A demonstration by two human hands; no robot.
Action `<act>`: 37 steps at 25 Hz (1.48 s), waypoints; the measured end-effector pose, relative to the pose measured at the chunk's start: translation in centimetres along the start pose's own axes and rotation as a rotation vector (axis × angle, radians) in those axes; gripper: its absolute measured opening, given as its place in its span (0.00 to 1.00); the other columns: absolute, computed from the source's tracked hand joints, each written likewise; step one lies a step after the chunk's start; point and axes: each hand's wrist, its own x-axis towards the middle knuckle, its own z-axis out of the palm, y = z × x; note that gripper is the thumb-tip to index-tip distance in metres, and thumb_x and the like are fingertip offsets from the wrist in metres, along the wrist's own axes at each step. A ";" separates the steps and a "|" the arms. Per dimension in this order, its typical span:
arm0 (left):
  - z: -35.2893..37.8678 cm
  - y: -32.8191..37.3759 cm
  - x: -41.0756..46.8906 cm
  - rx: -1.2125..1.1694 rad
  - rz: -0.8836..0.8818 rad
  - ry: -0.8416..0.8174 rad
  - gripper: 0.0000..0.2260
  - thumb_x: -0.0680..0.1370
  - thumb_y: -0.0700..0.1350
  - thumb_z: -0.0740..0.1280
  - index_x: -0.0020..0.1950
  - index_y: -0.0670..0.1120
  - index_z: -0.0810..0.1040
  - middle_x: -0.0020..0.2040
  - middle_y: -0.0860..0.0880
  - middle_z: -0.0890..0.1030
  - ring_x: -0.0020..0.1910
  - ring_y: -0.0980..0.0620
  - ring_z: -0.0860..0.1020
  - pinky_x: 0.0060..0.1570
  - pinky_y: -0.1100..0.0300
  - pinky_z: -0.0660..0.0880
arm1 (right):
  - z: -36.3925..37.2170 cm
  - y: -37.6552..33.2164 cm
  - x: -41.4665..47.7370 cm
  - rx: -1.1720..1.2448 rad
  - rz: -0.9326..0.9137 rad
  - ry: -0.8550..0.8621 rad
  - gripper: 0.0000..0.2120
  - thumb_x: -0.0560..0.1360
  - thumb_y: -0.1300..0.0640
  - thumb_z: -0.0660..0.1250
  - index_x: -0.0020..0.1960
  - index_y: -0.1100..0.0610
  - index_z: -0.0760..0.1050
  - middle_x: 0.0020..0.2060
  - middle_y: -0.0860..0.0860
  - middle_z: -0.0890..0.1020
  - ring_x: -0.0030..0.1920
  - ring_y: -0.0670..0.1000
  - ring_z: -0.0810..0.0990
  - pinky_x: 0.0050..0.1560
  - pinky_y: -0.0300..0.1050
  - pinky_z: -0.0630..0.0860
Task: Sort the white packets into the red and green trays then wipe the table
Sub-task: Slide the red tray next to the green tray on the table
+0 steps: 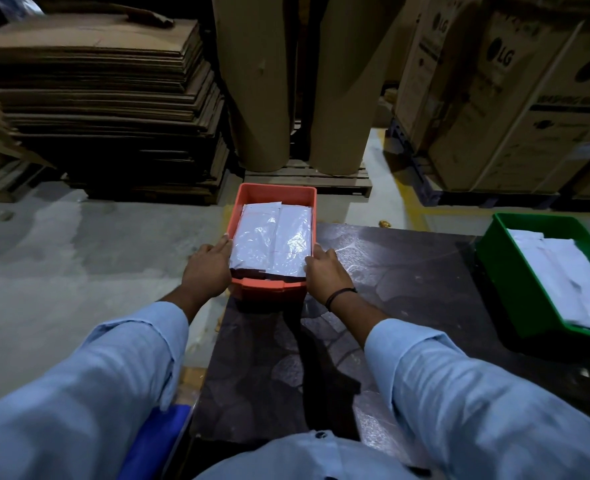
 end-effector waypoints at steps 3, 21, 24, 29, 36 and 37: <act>-0.8 0.4 0.0 0.016 0.005 -0.007 0.28 0.80 0.44 0.60 0.80 0.46 0.59 0.81 0.47 0.61 0.73 0.39 0.66 0.69 0.43 0.66 | 0.0 0.7 -0.3 0.045 -0.016 0.012 0.15 0.80 0.59 0.58 0.66 0.58 0.72 0.66 0.59 0.73 0.59 0.63 0.71 0.61 0.53 0.69; 0.3 23.5 -1.0 -0.175 0.255 0.286 0.27 0.81 0.59 0.56 0.76 0.48 0.69 0.78 0.45 0.67 0.72 0.41 0.71 0.68 0.43 0.69 | -3.9 15.3 -8.9 0.019 0.173 0.221 0.19 0.77 0.53 0.62 0.66 0.57 0.73 0.63 0.57 0.77 0.58 0.61 0.73 0.59 0.55 0.73; 0.8 28.7 -1.8 -0.147 0.341 0.265 0.28 0.81 0.61 0.55 0.76 0.48 0.68 0.78 0.45 0.67 0.72 0.42 0.71 0.69 0.44 0.69 | -4.4 19.8 -11.8 0.017 0.262 0.249 0.19 0.78 0.52 0.61 0.66 0.57 0.73 0.62 0.57 0.77 0.58 0.61 0.73 0.58 0.56 0.74; 2.8 37.7 -3.2 -0.210 0.418 0.200 0.27 0.80 0.60 0.59 0.75 0.48 0.70 0.77 0.45 0.70 0.70 0.42 0.73 0.67 0.44 0.71 | -5.5 27.1 -17.4 0.004 0.415 0.309 0.19 0.75 0.53 0.62 0.63 0.57 0.76 0.60 0.57 0.79 0.56 0.62 0.74 0.56 0.57 0.76; 5.1 48.9 -5.2 -0.244 0.614 0.062 0.27 0.81 0.59 0.60 0.77 0.49 0.66 0.79 0.46 0.66 0.74 0.43 0.69 0.71 0.46 0.67 | -6.2 36.5 -25.1 -0.009 0.656 0.283 0.19 0.72 0.53 0.63 0.61 0.58 0.78 0.56 0.58 0.81 0.55 0.64 0.75 0.57 0.56 0.75; 5.1 50.6 -5.4 -0.264 0.642 0.047 0.28 0.81 0.59 0.60 0.78 0.49 0.66 0.79 0.46 0.65 0.74 0.43 0.69 0.72 0.46 0.66 | -6.1 38.0 -26.1 -0.022 0.673 0.274 0.19 0.73 0.54 0.62 0.61 0.59 0.78 0.56 0.59 0.81 0.55 0.64 0.75 0.59 0.56 0.74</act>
